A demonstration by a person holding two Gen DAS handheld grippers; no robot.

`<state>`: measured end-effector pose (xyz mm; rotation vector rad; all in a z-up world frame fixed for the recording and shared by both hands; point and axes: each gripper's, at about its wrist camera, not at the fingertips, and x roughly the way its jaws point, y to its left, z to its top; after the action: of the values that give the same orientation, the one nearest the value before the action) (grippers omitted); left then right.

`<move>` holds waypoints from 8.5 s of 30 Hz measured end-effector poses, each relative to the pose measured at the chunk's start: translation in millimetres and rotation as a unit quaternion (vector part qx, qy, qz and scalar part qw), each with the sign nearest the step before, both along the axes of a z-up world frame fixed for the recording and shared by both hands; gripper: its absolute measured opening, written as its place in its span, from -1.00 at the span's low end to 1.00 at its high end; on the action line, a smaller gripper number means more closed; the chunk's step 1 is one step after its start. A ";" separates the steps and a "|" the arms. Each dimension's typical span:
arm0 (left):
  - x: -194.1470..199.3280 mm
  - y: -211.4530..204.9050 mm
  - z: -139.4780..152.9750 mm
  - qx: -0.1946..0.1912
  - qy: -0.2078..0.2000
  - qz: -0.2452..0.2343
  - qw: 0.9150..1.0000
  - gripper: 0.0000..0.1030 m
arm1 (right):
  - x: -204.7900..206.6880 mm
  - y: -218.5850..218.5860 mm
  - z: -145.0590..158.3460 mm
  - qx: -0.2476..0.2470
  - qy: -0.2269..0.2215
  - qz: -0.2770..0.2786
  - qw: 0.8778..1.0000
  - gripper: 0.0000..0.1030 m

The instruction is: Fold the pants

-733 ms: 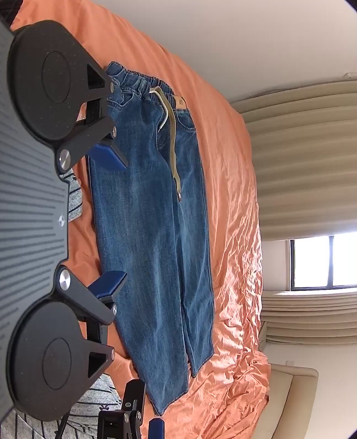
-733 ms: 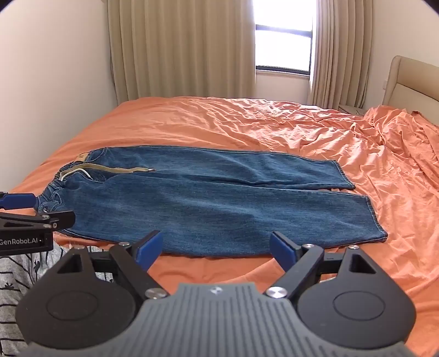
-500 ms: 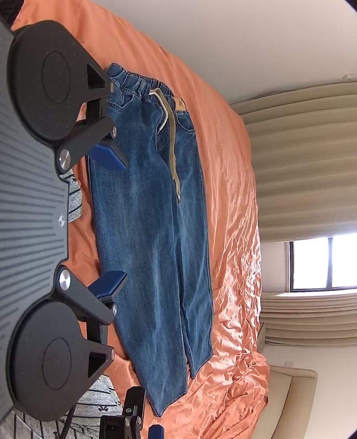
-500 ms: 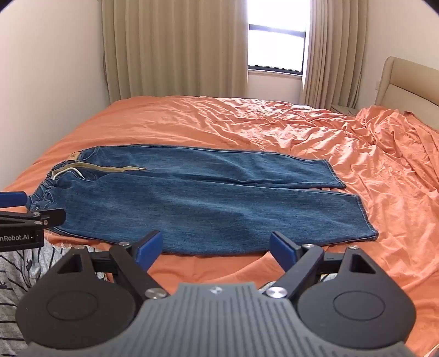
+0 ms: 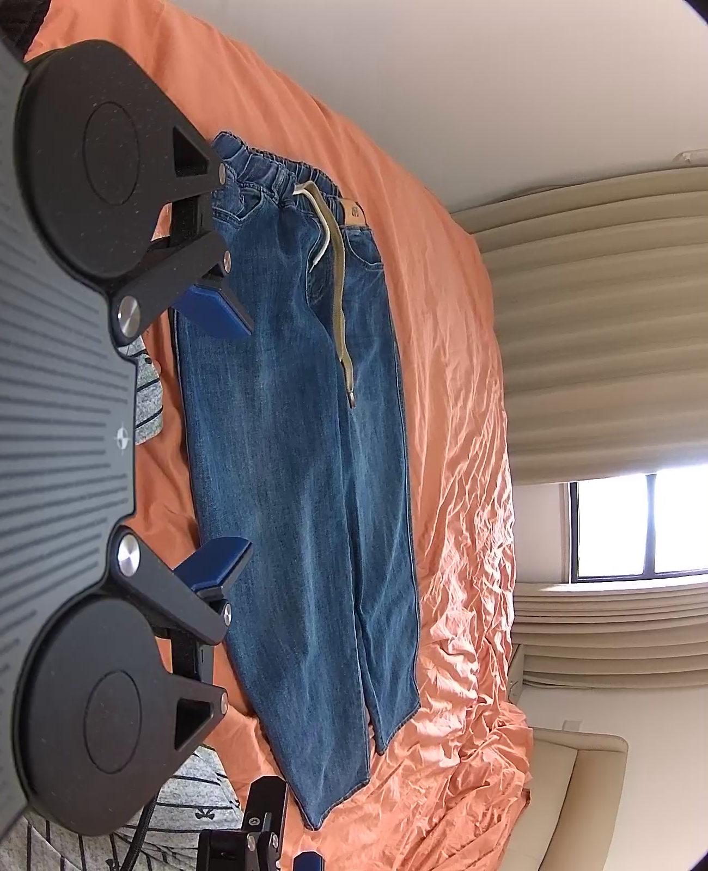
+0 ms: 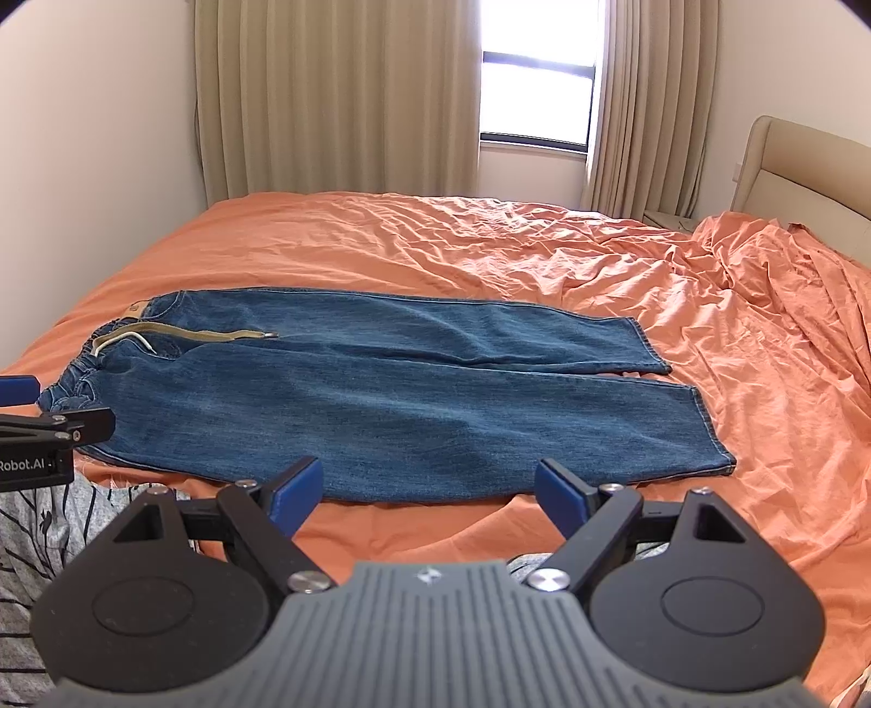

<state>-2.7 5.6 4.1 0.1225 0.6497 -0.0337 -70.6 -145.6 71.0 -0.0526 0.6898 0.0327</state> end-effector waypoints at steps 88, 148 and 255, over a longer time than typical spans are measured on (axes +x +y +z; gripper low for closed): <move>115.2 168.7 -9.2 -0.097 -0.007 0.048 0.994 0.64 | 151.4 -7.9 -60.0 0.025 -0.020 0.016 0.999 0.57; 160.3 221.5 -70.1 0.172 0.183 -0.104 0.962 -0.04 | 214.7 -184.2 14.0 0.012 0.137 -0.043 0.990 0.16; 386.8 251.1 -17.8 0.041 0.078 0.133 0.987 0.87 | 474.9 -170.2 -125.6 -0.141 0.150 0.053 0.977 0.06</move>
<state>384.2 256.7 -13.7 0.1118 0.8197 0.2441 404.3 -315.8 -54.7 -0.3637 0.9908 0.0462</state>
